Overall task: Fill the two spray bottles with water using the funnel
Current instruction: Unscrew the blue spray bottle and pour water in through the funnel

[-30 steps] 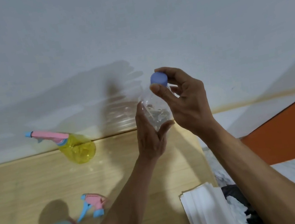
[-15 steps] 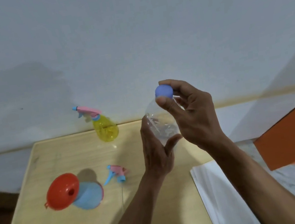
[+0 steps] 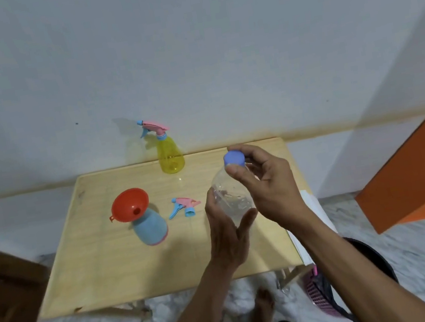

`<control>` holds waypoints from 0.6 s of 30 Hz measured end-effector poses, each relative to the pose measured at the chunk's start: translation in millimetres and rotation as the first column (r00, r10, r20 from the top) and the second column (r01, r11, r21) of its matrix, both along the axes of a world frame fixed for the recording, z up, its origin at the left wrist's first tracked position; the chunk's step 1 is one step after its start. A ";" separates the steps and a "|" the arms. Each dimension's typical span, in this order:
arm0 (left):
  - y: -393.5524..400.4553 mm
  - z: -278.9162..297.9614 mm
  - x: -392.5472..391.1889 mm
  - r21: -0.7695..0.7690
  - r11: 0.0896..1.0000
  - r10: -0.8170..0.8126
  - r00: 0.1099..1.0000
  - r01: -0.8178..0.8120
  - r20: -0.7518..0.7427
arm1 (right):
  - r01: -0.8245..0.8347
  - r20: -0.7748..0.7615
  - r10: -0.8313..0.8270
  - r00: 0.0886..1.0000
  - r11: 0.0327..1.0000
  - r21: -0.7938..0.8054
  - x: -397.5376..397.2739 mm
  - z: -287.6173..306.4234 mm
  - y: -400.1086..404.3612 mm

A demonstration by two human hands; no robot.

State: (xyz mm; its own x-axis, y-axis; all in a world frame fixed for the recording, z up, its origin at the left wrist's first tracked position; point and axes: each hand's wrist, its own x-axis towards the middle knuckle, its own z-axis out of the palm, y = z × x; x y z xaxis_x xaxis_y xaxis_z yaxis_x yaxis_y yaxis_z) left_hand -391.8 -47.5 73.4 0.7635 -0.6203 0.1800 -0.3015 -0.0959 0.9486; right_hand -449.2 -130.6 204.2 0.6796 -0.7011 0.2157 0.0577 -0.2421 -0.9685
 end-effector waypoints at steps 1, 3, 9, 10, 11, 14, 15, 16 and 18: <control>2.6 -1.7 -1.3 0.006 1.000 -0.007 1.000 0.007 -0.015 | 0.003 -0.004 -0.003 1.000 1.000 0.001 -2.4 -2.1 3.5; 6.1 -5.2 -2.0 0.013 1.000 -0.025 0.999 0.025 -0.041 | 0.000 -0.015 0.000 1.000 1.000 -0.001 -6.1 -5.5 8.4; 8.5 -5.2 -3.6 0.039 0.998 -0.044 0.998 0.046 -0.044 | 0.003 -0.018 -0.003 1.000 1.000 0.001 -9.7 -10.4 10.7; 7.6 -3.2 -3.7 0.039 0.998 -0.043 0.998 0.044 -0.039 | 0.002 -0.018 -0.002 1.000 1.000 0.000 -9.2 -10.4 9.8; 6.8 -2.1 -3.0 0.035 0.998 -0.042 0.999 0.043 -0.035 | 0.000 -0.023 0.000 1.000 1.000 -0.002 -8.5 -10.5 8.8; 7.8 -1.9 -1.0 0.007 0.999 -0.050 0.999 0.050 -0.022 | -0.010 -0.039 0.009 0.999 1.000 -0.010 -7.4 -10.8 6.5; 8.3 -2.3 -0.5 0.001 0.998 -0.058 0.998 0.058 -0.015 | -0.012 -0.038 0.011 0.999 1.000 -0.011 -7.7 -11.2 6.1; 9.0 -1.0 -0.5 -0.007 0.998 -0.067 0.998 0.067 -0.010 | -0.012 -0.035 0.011 0.999 1.000 -0.010 -7.9 -11.8 6.1; 10.2 2.0 -1.1 -0.015 0.998 -0.067 0.998 0.067 0.003 | 0.000 -0.011 0.001 1.000 1.000 0.015 -8.5 -13.0 7.6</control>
